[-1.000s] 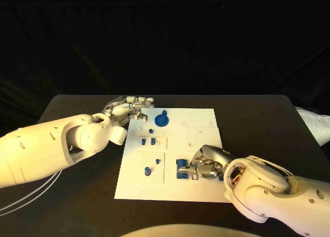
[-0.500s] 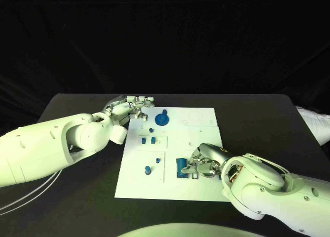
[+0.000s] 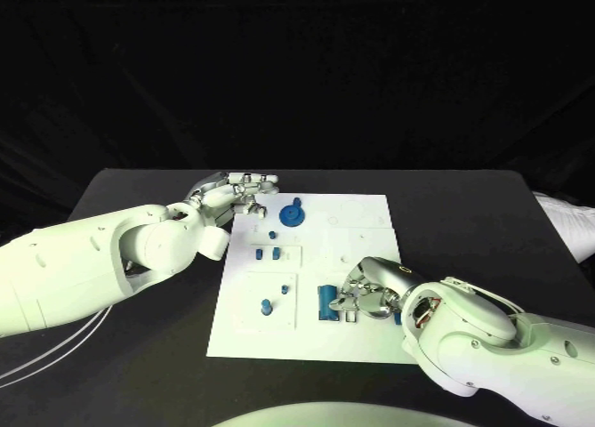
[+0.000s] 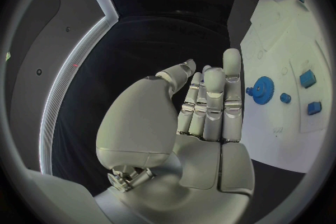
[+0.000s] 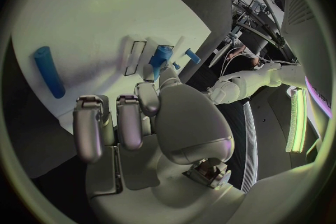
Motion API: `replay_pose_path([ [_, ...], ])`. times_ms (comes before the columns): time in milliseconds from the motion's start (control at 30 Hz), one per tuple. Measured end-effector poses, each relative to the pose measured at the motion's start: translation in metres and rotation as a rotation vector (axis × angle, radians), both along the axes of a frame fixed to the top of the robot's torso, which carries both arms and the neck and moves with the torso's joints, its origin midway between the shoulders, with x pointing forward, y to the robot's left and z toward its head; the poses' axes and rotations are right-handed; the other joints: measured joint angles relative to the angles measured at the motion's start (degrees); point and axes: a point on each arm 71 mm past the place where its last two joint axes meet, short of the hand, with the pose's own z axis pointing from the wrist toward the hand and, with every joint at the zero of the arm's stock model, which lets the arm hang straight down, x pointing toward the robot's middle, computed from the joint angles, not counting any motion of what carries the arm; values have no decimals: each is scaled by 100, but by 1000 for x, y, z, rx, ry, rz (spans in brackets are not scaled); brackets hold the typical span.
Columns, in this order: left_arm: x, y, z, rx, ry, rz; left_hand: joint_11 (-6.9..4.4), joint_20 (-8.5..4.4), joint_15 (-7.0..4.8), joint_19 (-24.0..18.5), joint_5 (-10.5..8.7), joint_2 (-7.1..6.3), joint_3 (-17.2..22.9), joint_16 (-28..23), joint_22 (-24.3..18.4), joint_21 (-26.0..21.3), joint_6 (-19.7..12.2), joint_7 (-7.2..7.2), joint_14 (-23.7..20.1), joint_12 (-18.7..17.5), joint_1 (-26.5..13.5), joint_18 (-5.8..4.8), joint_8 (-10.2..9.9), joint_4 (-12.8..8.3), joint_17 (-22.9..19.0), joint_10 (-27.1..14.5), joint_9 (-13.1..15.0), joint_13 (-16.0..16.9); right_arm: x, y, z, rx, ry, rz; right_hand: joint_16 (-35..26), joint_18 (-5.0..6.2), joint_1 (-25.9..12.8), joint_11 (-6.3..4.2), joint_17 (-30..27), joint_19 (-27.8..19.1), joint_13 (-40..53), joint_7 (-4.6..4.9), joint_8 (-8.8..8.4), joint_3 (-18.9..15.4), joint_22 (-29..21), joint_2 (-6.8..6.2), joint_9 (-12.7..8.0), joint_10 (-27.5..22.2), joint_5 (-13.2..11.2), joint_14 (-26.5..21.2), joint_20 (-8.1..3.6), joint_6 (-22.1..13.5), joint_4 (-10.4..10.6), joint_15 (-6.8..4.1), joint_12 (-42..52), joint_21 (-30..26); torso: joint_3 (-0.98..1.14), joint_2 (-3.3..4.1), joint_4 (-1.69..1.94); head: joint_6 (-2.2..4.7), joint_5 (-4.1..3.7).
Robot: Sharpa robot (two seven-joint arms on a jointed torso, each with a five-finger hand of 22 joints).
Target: Assemble the parts on the task board
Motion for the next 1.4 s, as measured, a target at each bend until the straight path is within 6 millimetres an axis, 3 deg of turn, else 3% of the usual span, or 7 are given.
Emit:
replay_pose_path([
  [167,0,1,0,1,0,1,0,0,0,0,0,0,0,0,0,0,0,0,0,0,0,0,0,0,0,0,0,0,-4,-19,7,5,-21,-30,0,0,-71,26,0,0,53,142,-236,-77,0,67,-82,26,304,0,0,-367,77,1,1,0,1,-1,-4,4,-23],
  [233,0,2,0,1,0,2,0,0,0,0,0,0,0,0,0,0,0,0,0,0,0,0,0,0,0,0,0,0,-4,-29,13,1,-36,-46,0,0,-79,27,0,0,35,213,-325,-77,0,74,-124,26,372,1,0,-439,77,47,1,0,-1,-2,-4,7,-40],
  [367,0,3,0,2,0,4,0,0,0,0,0,0,0,0,0,0,0,0,0,0,0,0,0,0,0,0,0,0,-1,-48,20,-22,-57,-79,0,0,-126,73,0,-1,-66,263,-463,-90,0,74,-205,-11,459,0,66,-530,159,105,-134,0,-3,-3,-12,15,-74],
  [633,-1,4,0,2,0,5,0,0,0,0,0,0,0,0,1,0,0,0,0,0,0,0,0,0,0,0,0,0,0,-77,21,-115,-93,-101,33,0,-154,94,4,-1,-116,253,-525,-82,4,103,-298,-32,672,0,107,-477,214,105,-212,41,0,-3,-24,27,-182],
  [933,-1,4,0,2,1,4,0,0,0,0,0,0,0,0,1,0,0,0,0,0,0,0,0,0,0,0,0,0,-3,-86,17,-207,-106,-85,34,0,-216,95,4,-1,-111,200,-546,-166,3,41,-333,-32,760,0,107,-233,423,105,-233,43,-1,-3,-23,32,-275],
  [1400,-1,6,0,4,1,7,0,0,0,0,0,0,0,0,1,0,0,0,0,0,0,0,0,0,0,0,0,0,-7,-83,4,-281,-67,-61,33,0,-344,72,3,-1,-123,159,-578,-289,3,-40,-332,-9,759,0,107,-137,608,104,-265,43,1,-1,-8,10,-249],
])
